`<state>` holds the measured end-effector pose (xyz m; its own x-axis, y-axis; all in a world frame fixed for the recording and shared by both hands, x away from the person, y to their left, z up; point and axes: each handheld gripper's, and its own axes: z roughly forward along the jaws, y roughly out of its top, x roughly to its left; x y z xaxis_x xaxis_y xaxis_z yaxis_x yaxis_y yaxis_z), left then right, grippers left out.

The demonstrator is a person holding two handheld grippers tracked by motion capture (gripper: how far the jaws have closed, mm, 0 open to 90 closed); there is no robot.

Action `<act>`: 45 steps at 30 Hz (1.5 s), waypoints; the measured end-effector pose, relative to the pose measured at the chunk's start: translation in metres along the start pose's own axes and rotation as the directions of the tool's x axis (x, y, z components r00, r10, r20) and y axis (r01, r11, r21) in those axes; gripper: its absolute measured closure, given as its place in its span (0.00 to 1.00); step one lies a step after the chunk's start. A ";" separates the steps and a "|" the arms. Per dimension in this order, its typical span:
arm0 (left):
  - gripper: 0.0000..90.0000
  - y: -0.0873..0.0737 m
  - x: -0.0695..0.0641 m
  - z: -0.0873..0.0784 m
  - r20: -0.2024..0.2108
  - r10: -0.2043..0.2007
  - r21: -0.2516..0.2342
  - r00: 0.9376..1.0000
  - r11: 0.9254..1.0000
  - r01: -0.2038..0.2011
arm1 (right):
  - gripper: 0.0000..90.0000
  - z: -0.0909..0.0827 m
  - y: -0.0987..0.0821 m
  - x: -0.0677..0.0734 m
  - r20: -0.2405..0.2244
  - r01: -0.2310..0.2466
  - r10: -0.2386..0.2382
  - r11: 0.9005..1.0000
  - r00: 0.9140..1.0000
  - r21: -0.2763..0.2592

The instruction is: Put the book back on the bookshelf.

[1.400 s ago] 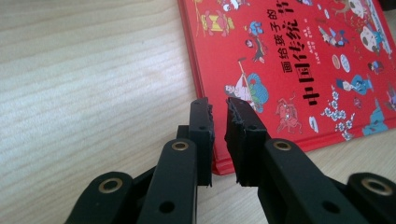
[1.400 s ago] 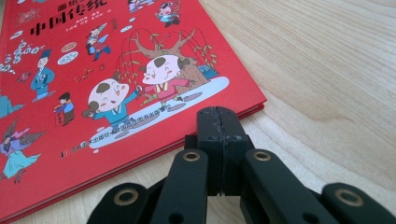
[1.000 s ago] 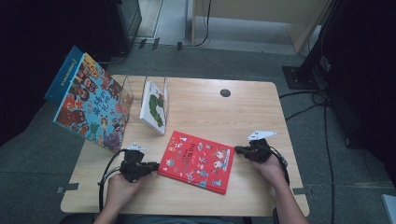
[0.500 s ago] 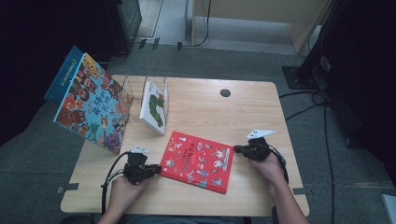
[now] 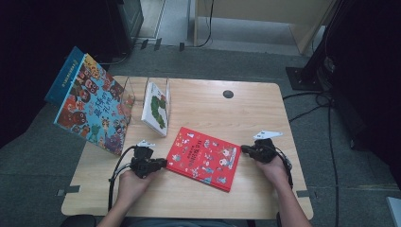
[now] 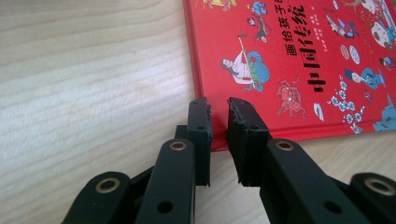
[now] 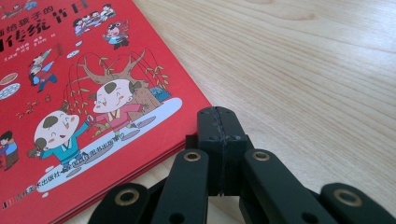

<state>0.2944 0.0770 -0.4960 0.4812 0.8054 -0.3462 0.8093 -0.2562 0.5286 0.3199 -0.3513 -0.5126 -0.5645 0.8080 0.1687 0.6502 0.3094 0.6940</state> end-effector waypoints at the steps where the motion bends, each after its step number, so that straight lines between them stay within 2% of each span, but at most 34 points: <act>1: 0.89 0.001 0.000 0.001 0.001 -0.004 -0.002 1.000 1.000 0.004 | 1.00 0.000 -0.001 -0.001 -0.001 -0.008 0.008 1.000 1.000 -0.005; 10: 0.89 0.012 0.003 0.006 -0.012 0.014 0.001 1.000 1.000 -0.014 | 1.00 -0.005 -0.007 0.000 -0.002 -0.012 0.012 1.000 1.000 0.004; 18: 0.91 0.010 -0.001 0.001 -0.037 0.022 0.002 0.999 1.000 -0.022 | 1.00 -0.008 -0.008 -0.005 0.023 -0.030 0.030 0.999 0.999 -0.012; 22: 0.92 0.005 -0.001 -0.005 -0.002 -0.004 -0.015 1.000 1.000 0.004 | 1.00 -0.005 -0.006 -0.006 0.022 -0.026 0.026 1.000 0.999 -0.018; 25: 0.92 0.000 -0.008 -0.005 0.006 0.020 -0.003 1.000 1.000 -0.020 | 1.00 -0.003 -0.003 -0.006 0.023 -0.025 0.025 1.000 0.999 -0.011; 29: 0.92 -0.007 -0.020 0.005 0.005 0.059 0.037 0.998 0.998 -0.059 | 1.00 0.000 0.000 -0.008 0.029 -0.031 0.031 0.999 0.999 -0.019; 31: 0.92 -0.007 -0.021 0.006 0.010 0.059 0.028 0.998 0.998 -0.059 | 1.00 0.002 0.001 -0.009 0.032 -0.032 0.032 0.999 0.999 -0.018; 33: 0.92 -0.006 -0.020 0.007 0.023 0.047 0.019 0.999 0.999 -0.047 | 1.00 0.003 0.002 -0.010 0.032 -0.036 0.036 0.999 0.999 -0.017; 40: 0.93 0.001 -0.016 0.010 -0.016 0.055 0.004 0.998 0.999 -0.055 | 1.00 0.002 0.000 -0.008 0.030 -0.029 0.030 0.999 0.999 -0.018; 45: 0.92 0.011 -0.010 0.014 -0.017 0.028 -0.002 0.999 1.000 -0.028 | 1.00 -0.002 -0.004 -0.005 0.032 -0.027 0.027 1.000 0.999 -0.013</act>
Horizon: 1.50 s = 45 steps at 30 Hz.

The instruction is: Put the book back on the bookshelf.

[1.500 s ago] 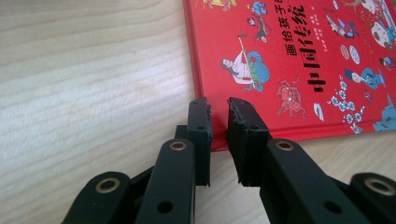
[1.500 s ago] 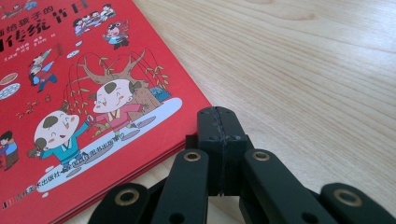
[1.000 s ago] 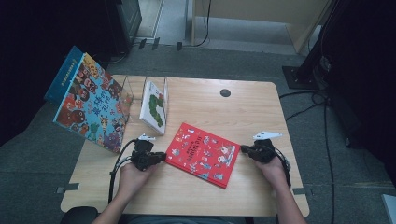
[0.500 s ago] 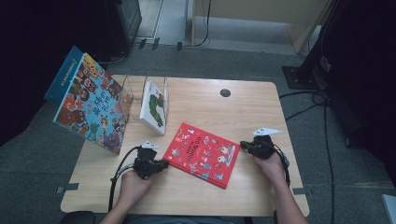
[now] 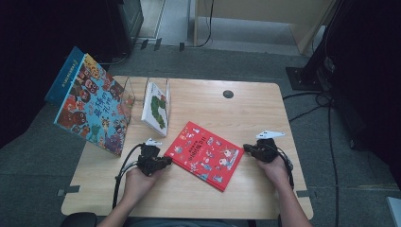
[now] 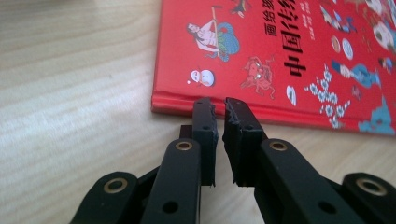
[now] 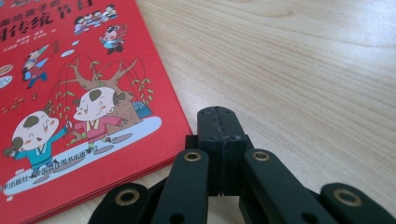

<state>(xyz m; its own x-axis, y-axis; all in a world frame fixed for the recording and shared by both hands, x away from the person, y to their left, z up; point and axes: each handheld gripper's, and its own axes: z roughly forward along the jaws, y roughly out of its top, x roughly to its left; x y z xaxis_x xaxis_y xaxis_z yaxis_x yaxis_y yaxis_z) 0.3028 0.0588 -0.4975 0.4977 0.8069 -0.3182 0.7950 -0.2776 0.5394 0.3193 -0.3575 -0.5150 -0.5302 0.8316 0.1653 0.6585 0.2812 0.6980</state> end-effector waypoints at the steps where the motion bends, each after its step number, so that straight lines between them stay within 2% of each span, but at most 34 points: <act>1: 0.92 0.002 0.001 0.001 0.003 -0.004 0.001 1.000 1.000 0.004 | 1.00 -0.001 -0.001 0.000 -0.002 0.001 -0.001 1.000 1.000 0.001; 10: 0.92 0.014 0.006 0.010 -0.002 -0.013 0.011 1.000 1.000 0.013 | 1.00 -0.004 -0.007 0.011 -0.027 0.023 -0.023 1.000 0.999 0.003; 11: 0.92 0.015 0.006 0.012 0.011 -0.014 0.013 1.000 1.000 0.014 | 1.00 -0.004 -0.008 0.012 -0.028 0.028 -0.028 1.000 0.999 0.002; 16: 0.91 0.017 0.002 0.016 0.037 -0.019 0.009 0.999 1.000 0.018 | 1.00 -0.006 -0.010 0.021 -0.045 0.053 -0.052 0.998 0.998 0.014; 19: 0.91 0.020 -0.002 0.019 0.034 0.003 0.014 0.999 1.000 -0.004 | 1.00 -0.004 -0.010 0.028 -0.053 0.067 -0.066 0.998 0.996 0.017; 23: 0.92 0.027 -0.004 0.022 0.044 -0.007 0.000 0.999 1.000 0.007 | 1.00 0.000 -0.007 0.039 -0.052 0.093 -0.092 0.995 0.994 0.021; 31: 0.93 0.041 -0.002 0.027 0.025 0.010 0.011 1.000 1.000 -0.011 | 1.00 0.004 -0.002 0.049 -0.051 0.079 -0.079 0.997 0.996 0.007; 35: 0.94 0.046 0.002 0.030 0.021 0.003 0.004 1.000 1.000 -0.003 | 1.00 0.008 0.003 0.058 -0.035 0.082 -0.082 0.997 0.996 -0.012; 38: 0.94 0.052 0.006 0.032 0.033 -0.001 0.014 0.999 1.000 0.001 | 1.00 0.011 0.004 0.057 -0.041 0.042 -0.042 0.999 0.998 -0.015; 42: 0.94 0.054 0.006 0.033 0.023 0.010 0.006 1.000 1.000 -0.010 | 1.00 0.015 0.003 0.057 -0.035 -0.007 0.006 1.000 0.999 -0.016; 45: 0.94 0.055 0.007 0.034 0.022 0.015 -0.002 1.000 1.000 -0.015 | 1.00 0.014 0.003 0.058 -0.030 0.015 -0.015 1.000 0.999 -0.014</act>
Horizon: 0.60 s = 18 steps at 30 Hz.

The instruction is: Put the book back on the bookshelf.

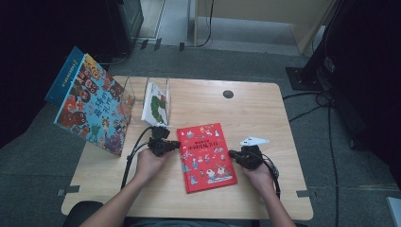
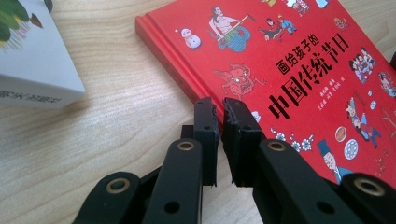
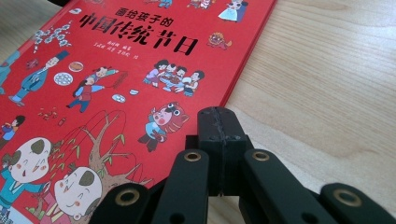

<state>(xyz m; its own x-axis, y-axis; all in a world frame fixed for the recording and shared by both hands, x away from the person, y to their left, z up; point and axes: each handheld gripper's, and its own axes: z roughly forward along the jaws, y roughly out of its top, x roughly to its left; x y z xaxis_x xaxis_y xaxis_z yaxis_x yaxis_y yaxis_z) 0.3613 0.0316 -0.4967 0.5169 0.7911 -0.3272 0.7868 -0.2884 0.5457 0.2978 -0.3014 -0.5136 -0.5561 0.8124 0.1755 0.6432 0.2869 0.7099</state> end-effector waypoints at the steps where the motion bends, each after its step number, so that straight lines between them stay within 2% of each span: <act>1: 0.94 0.000 0.000 0.000 -0.001 -0.002 -0.006 1.000 1.000 0.002 | 1.00 0.000 -0.001 0.001 -0.003 0.001 -0.001 1.000 1.000 -0.005; 6: 0.93 0.000 0.001 0.001 -0.003 -0.003 -0.018 1.000 1.000 0.003 | 1.00 -0.003 -0.005 0.005 -0.007 0.045 -0.045 0.999 0.999 0.003; 8: 0.91 0.000 0.001 -0.001 0.010 -0.008 -0.029 1.000 1.000 0.008 | 1.00 -0.004 -0.006 0.005 -0.011 0.054 -0.054 0.998 0.999 0.014; 10: 0.91 0.001 0.000 -0.004 0.009 -0.006 -0.041 1.000 0.999 0.007 | 1.00 -0.004 -0.007 0.005 -0.014 0.053 -0.053 0.998 0.999 0.022; 16: 0.95 -0.004 -0.004 -0.011 0.021 -0.009 -0.009 1.000 1.000 0.009 | 0.99 -0.008 -0.005 0.001 -0.007 0.040 -0.040 0.999 0.999 -0.006; 18: 0.95 -0.007 -0.007 -0.012 0.020 0.002 -0.002 1.000 1.000 -0.002 | 0.99 -0.008 -0.005 0.001 -0.009 0.035 -0.035 0.999 0.999 -0.012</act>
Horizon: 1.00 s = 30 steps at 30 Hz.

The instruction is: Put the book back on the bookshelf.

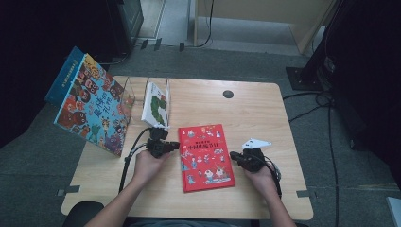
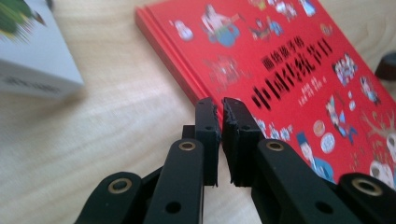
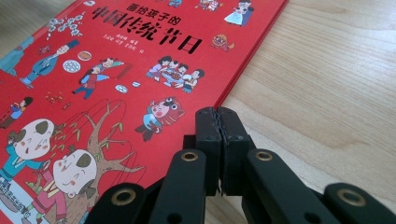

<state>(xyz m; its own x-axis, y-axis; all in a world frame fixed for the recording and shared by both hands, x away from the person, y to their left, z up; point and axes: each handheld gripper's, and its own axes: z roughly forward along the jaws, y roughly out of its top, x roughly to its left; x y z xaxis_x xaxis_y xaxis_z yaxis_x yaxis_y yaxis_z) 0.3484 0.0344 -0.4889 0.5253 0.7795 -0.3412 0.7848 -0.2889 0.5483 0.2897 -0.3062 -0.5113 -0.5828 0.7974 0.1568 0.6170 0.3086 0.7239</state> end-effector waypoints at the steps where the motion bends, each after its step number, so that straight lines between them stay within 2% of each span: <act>1: 0.95 -0.001 -0.002 0.000 0.002 0.004 0.007 1.000 1.000 -0.004 | 0.99 0.000 0.000 0.000 0.001 0.001 -0.001 1.000 1.000 0.000; 6: 0.95 -0.010 -0.008 0.002 0.005 0.014 0.034 1.000 0.999 -0.015 | 0.97 0.000 0.003 0.002 -0.006 0.006 -0.006 1.000 1.000 -0.012; 9: 0.95 -0.014 -0.013 0.003 -0.015 0.028 0.028 1.000 0.999 -0.027 | 0.96 0.000 0.003 0.003 -0.008 0.009 -0.009 1.000 1.000 -0.014; 15: 0.95 -0.014 -0.013 0.005 -0.011 0.024 0.015 1.000 1.000 -0.024 | 0.94 0.000 0.004 0.004 -0.010 0.008 -0.008 1.000 1.000 -0.010; 18: 0.95 -0.011 -0.012 0.010 -0.023 0.030 0.019 0.999 0.999 -0.030 | 0.93 0.000 0.003 0.004 -0.008 -0.002 0.002 1.000 1.000 -0.015; 21: 0.95 -0.011 -0.010 0.012 -0.014 0.011 0.019 1.000 1.000 -0.011 | 0.91 0.000 0.003 0.002 -0.010 -0.008 0.008 1.000 1.000 -0.012; 23: 0.94 -0.012 -0.011 0.010 -0.004 0.012 0.027 1.000 1.000 -0.012 | 0.88 0.000 0.003 0.002 -0.013 -0.028 0.028 1.000 1.000 -0.014; 26: 0.94 -0.015 -0.014 0.008 0.001 0.011 0.040 1.000 0.999 -0.011 | 0.84 0.001 0.003 -0.001 -0.042 -0.074 0.074 0.997 0.996 -0.003; 29: 0.94 -0.016 -0.015 0.007 0.003 0.008 0.048 1.000 0.999 -0.008 | 0.78 0.003 0.005 -0.003 -0.071 -0.136 0.138 0.990 0.988 0.025; 30: 0.94 -0.016 -0.015 0.007 0.006 0.003 0.052 1.000 0.999 -0.003 | 0.77 0.004 0.007 -0.004 -0.079 -0.176 0.179 0.983 0.981 0.046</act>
<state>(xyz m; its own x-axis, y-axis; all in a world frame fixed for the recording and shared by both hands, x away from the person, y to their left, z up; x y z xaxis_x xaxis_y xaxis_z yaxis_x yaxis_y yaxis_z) 0.3303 0.0239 -0.4981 0.5294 0.7753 -0.3445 0.7991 -0.3194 0.5092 0.2986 -0.3048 -0.5098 -0.5030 0.7961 0.3365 0.7333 0.1870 0.6536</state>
